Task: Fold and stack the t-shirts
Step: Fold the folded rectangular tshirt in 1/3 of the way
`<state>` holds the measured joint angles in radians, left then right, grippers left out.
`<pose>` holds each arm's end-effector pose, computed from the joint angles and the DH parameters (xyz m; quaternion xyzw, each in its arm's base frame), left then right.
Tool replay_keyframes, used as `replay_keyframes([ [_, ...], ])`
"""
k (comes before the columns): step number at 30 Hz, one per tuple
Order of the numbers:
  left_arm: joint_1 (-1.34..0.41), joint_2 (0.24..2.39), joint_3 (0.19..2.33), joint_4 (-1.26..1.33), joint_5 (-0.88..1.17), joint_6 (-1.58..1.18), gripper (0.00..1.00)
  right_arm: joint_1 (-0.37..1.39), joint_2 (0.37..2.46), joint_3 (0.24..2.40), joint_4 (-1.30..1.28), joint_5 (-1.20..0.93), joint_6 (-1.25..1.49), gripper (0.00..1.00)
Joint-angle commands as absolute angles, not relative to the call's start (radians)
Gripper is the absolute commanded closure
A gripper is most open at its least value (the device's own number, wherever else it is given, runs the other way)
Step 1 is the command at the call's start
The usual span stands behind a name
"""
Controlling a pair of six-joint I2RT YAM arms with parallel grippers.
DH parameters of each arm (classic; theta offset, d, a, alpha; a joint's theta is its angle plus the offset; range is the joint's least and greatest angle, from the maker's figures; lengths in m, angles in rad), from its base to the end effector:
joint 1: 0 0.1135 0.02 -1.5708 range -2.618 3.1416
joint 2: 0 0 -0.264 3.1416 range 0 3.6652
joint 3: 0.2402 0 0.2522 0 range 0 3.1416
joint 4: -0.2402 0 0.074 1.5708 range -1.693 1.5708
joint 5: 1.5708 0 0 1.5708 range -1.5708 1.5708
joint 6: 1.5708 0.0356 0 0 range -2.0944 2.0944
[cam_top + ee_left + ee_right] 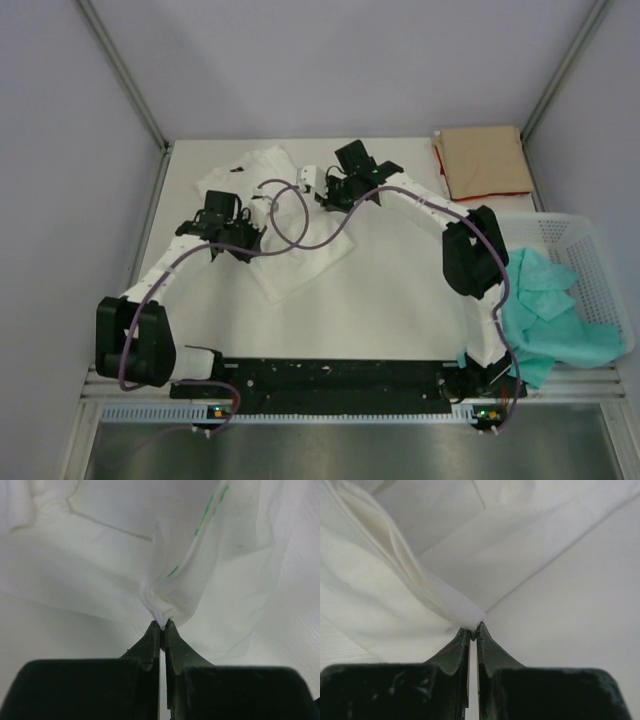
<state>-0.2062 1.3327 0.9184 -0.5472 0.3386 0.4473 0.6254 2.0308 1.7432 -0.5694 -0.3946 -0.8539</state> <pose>0.2596 -0.0664 0.2381 0.3497 0.8743 -0.1240 0.3129 0.3642 0.2799 0.2573 -0.6699 0.6326 0.1434 0.3613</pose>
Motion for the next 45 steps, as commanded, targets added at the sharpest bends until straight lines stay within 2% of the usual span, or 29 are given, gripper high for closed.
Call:
replay_keyframes([
  [1, -0.118, 1.368, 0.950, -0.494, 0.313, 0.379, 1.00, 0.623, 2.111, 1.888, -0.549, -0.414, -0.691, 1.00],
  [17, -0.009, 1.512, 1.015, -0.402, 0.233, 0.351, 1.00, 0.658, 2.249, 1.937, -0.276, -0.144, -0.620, 1.00],
  [23, -0.006, 1.546, 1.045, -0.382, 0.213, 0.350, 1.00, 0.666, 2.267, 1.951, -0.181, -0.130, -0.609, 1.00],
  [39, 0.026, 1.693, 1.124, -0.350, 0.117, 0.345, 1.00, 0.672, 2.399, 2.046, -0.150, -0.023, -0.626, 1.00],
  [40, 0.026, 1.712, 1.138, -0.353, 0.106, 0.342, 1.00, 0.673, 2.402, 2.046, -0.141, -0.025, -0.618, 0.97],
  [43, 0.032, 1.772, 1.198, -0.393, 0.051, 0.353, 0.91, 0.673, 2.408, 2.048, -0.104, 0.021, -0.583, 0.72],
  [45, 0.050, 1.807, 1.244, -0.414, 0.026, 0.356, 0.79, 0.670, 2.402, 2.051, -0.072, 0.099, -0.552, 0.58],
])
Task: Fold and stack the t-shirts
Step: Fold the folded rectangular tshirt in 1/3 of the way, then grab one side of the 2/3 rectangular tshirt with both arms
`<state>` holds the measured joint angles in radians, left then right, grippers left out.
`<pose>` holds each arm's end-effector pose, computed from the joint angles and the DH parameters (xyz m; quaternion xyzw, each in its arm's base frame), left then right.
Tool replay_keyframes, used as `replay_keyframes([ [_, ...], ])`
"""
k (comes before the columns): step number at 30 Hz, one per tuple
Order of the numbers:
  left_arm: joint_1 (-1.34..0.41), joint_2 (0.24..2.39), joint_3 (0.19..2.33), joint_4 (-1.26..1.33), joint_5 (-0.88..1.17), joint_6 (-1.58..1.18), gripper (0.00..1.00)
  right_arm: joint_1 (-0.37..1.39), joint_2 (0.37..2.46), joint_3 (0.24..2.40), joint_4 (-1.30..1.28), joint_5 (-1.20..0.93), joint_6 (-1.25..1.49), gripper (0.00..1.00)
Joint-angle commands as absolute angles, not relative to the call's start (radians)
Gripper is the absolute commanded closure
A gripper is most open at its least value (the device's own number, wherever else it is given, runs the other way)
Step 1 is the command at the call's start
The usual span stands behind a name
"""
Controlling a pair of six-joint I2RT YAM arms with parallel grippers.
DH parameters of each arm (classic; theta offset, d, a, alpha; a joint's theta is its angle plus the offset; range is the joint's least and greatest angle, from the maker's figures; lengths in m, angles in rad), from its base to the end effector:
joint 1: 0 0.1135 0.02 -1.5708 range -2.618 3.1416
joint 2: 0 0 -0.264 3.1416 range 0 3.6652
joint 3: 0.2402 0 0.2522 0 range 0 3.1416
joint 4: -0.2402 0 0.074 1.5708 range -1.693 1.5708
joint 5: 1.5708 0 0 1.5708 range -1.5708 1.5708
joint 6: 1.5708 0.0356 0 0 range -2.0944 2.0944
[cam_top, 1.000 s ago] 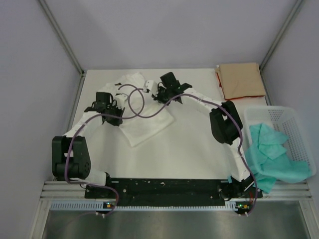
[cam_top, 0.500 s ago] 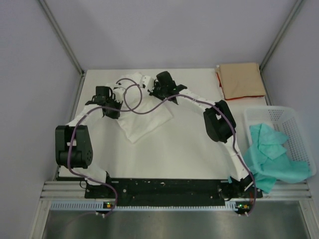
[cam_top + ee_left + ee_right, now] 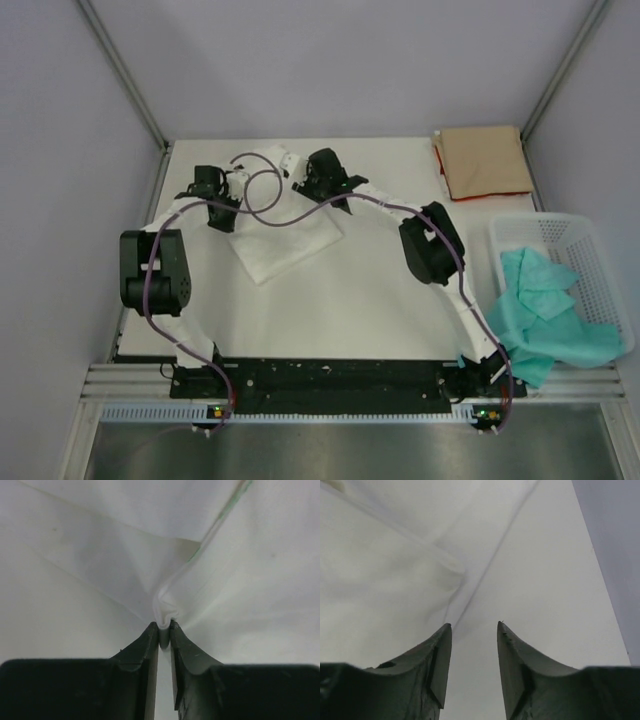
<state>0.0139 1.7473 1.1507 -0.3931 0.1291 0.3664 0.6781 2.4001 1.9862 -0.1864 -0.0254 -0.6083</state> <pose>0.3627 0.0005 0.1940 0.1858 0.9380 -0.0067 0.2924 0.4305 0.3479 0.1863 -0.5352 0.7042 0.0275 0.4657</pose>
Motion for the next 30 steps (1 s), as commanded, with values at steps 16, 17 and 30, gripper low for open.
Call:
replay_keyframes([
  [16, 0.005, 1.503, 1.134, -0.682, 0.554, 0.521, 0.50, 0.667, 1.789, 1.227, -0.256, -0.430, -1.379, 0.47],
  [17, -0.044, 1.490, 1.099, -0.707, 0.534, 0.534, 0.50, 0.682, 1.804, 1.220, -0.273, -0.385, -1.406, 0.47],
  [30, -0.307, 1.442, 0.847, -0.634, 0.308, 0.566, 0.45, 0.739, 1.970, 1.272, -0.198, -0.213, -1.506, 0.51],
])
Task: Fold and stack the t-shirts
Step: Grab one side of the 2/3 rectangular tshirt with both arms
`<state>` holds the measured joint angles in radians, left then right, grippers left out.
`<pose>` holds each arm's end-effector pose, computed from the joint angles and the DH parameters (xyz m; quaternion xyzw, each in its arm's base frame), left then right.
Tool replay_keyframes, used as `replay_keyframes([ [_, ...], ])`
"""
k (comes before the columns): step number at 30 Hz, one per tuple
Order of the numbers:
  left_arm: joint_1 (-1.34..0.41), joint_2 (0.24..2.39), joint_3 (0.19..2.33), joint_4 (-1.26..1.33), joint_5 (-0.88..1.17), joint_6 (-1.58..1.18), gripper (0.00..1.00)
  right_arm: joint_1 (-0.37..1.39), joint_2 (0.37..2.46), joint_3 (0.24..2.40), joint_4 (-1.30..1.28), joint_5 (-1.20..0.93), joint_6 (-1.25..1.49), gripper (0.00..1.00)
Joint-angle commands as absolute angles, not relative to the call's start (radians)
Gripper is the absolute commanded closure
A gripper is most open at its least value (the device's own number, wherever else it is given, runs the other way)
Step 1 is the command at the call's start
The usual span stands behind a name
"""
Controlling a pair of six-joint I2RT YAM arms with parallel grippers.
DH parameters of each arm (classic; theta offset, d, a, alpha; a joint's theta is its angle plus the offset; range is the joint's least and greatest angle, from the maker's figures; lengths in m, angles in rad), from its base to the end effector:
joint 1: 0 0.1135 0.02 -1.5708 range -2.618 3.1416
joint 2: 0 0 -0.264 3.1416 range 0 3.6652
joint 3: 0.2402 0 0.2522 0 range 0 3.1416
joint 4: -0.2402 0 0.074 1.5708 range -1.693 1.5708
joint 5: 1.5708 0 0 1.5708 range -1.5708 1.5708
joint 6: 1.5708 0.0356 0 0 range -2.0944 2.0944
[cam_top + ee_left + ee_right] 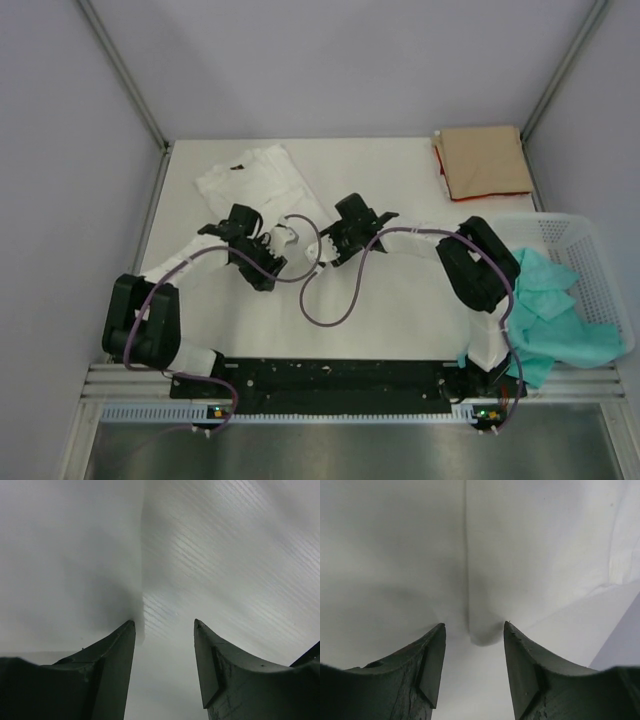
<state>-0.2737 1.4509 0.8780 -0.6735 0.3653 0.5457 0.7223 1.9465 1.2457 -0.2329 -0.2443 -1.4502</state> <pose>0.2478 -0.0828 0.1916 0.4135 0.8785 -0.1561 0.1816 0.2999 0.2758 0.1597 -0.8519 0.4053 -0.0025 0.3317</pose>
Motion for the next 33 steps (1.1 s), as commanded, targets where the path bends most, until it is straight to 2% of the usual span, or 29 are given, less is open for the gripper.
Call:
replay_keyframes([
  [1, -0.310, 1.459, 0.839, -0.626, 0.287, 0.560, 0.45, 0.741, 1.982, 1.273, -0.193, -0.198, -1.502, 0.52],
  [10, -0.314, 1.508, 0.828, -0.566, 0.169, 0.541, 0.46, 0.745, 2.031, 1.318, -0.153, -0.153, -1.440, 0.55],
  [11, -0.316, 1.522, 0.825, -0.565, 0.161, 0.540, 0.46, 0.747, 2.037, 1.324, -0.152, -0.150, -1.434, 0.58],
  [12, -0.316, 1.532, 0.821, -0.561, 0.152, 0.540, 0.48, 0.747, 2.043, 1.327, -0.155, -0.144, -1.431, 0.65],
  [14, -0.316, 1.548, 0.802, -0.555, 0.135, 0.541, 0.51, 0.750, 2.045, 1.324, -0.160, -0.129, -1.431, 0.85],
  [17, -0.316, 1.552, 0.778, -0.545, 0.127, 0.546, 0.60, 0.750, 2.019, 1.302, -0.169, -0.123, -1.431, 1.00],
  [18, -0.316, 1.552, 0.775, -0.538, 0.121, 0.548, 0.65, 0.750, 2.007, 1.293, -0.173, -0.126, -1.425, 1.00],
  [21, -0.314, 1.543, 0.776, -0.528, 0.088, 0.538, 0.93, 0.756, 1.970, 1.263, -0.186, -0.121, -1.407, 1.00],
  [22, -0.314, 1.533, 0.781, -0.535, 0.081, 0.538, 1.00, 0.761, 1.956, 1.250, -0.189, -0.109, -1.399, 1.00],
  [27, -0.314, 1.387, 0.799, -0.624, 0.104, 0.583, 1.00, 0.805, 1.830, 1.145, -0.209, -0.095, -1.335, 1.00],
  [33, -0.314, 1.172, 0.802, -0.859, 0.187, 0.695, 1.00, 0.905, 1.605, 1.000, -0.299, -0.078, -1.233, 1.00],
])
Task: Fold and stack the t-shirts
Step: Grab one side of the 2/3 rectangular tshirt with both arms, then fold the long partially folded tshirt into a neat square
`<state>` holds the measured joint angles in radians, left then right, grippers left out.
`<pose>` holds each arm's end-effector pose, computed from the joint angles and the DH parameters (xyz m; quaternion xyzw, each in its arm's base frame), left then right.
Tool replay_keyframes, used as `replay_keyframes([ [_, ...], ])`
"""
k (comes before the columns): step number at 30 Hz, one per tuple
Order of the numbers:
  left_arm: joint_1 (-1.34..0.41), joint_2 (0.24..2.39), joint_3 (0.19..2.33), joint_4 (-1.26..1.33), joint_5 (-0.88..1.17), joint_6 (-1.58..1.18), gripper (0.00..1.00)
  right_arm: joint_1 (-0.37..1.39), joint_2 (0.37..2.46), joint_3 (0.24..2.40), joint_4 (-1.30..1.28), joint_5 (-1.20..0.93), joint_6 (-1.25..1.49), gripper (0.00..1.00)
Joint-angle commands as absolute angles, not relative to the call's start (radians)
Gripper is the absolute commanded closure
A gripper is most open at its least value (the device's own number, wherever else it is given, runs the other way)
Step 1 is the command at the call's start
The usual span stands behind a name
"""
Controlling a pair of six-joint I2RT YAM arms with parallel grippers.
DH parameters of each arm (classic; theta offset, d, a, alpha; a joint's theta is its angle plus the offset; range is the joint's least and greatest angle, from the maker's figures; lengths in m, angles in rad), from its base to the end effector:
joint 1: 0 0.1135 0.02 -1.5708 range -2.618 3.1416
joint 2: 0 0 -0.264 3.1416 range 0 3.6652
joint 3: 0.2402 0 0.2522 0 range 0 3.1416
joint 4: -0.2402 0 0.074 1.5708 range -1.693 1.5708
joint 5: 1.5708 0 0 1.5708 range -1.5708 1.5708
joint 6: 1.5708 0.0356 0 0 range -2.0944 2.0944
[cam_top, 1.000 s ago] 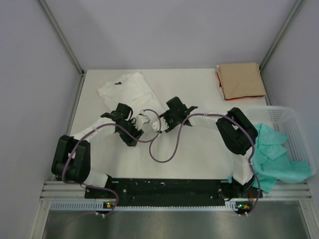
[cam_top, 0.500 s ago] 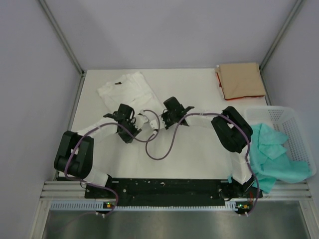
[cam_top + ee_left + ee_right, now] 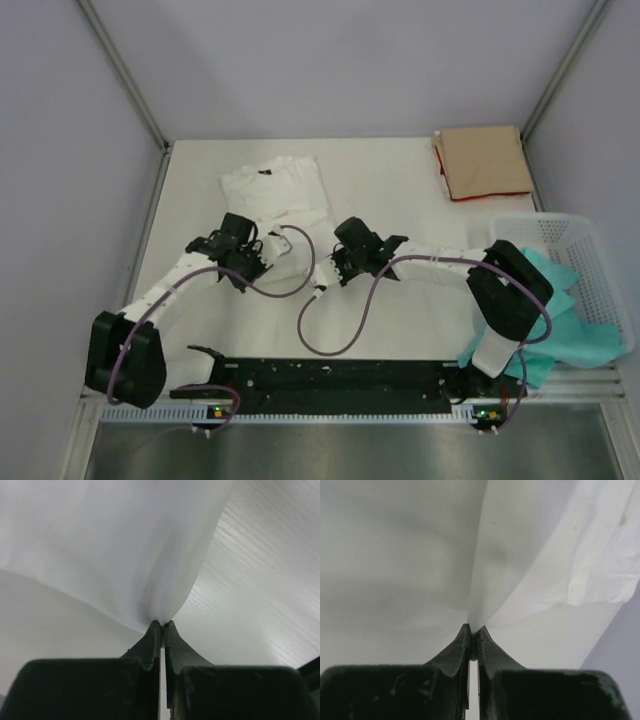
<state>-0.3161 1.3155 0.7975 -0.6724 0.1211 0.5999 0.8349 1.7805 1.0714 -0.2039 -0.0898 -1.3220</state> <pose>0.2234 -0.0776 0.1983 0.4437 0.8741 -0.0321 0.1952 0.2439 0.2741 0.1711 -0.8400 0.4341 -0.0366 0.3234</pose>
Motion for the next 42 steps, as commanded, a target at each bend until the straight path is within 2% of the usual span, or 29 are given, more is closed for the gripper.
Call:
replay_keyframes([
  [1, -0.314, 1.132, 0.804, -0.915, 0.216, 0.721, 1.00, 0.928, 1.567, 0.983, -0.323, -0.074, -1.215, 1.00],
  [8, -0.313, 0.918, 0.853, -1.288, 0.346, 0.847, 1.00, 1.132, 1.333, 0.959, -0.628, -0.093, -1.002, 1.00],
  [12, -0.314, 0.844, 0.991, -1.485, 0.458, 0.885, 1.00, 1.206, 1.218, 1.025, -0.755, -0.216, -0.870, 1.00],
  [15, -0.314, 0.831, 1.103, -1.523, 0.483, 0.878, 1.00, 1.207, 1.166, 1.046, -0.753, -0.284, -0.819, 1.00],
  [18, -0.314, 0.848, 1.150, -1.445, 0.434, 0.795, 1.00, 1.186, 1.173, 1.068, -0.717, -0.287, -0.795, 1.00],
  [25, -0.285, 1.020, 1.137, -1.168, 0.242, 0.692, 1.00, 0.938, 1.287, 1.166, -0.608, -0.285, -0.729, 1.00],
  [30, -0.172, 1.245, 1.254, -0.982, 0.212, 0.658, 1.00, 0.792, 1.425, 1.264, -0.549, -0.290, -0.683, 1.00],
  [42, -0.098, 1.669, 1.538, -0.930, 0.262, 0.660, 1.00, 0.606, 1.745, 1.512, -0.522, -0.276, -0.612, 1.00],
])
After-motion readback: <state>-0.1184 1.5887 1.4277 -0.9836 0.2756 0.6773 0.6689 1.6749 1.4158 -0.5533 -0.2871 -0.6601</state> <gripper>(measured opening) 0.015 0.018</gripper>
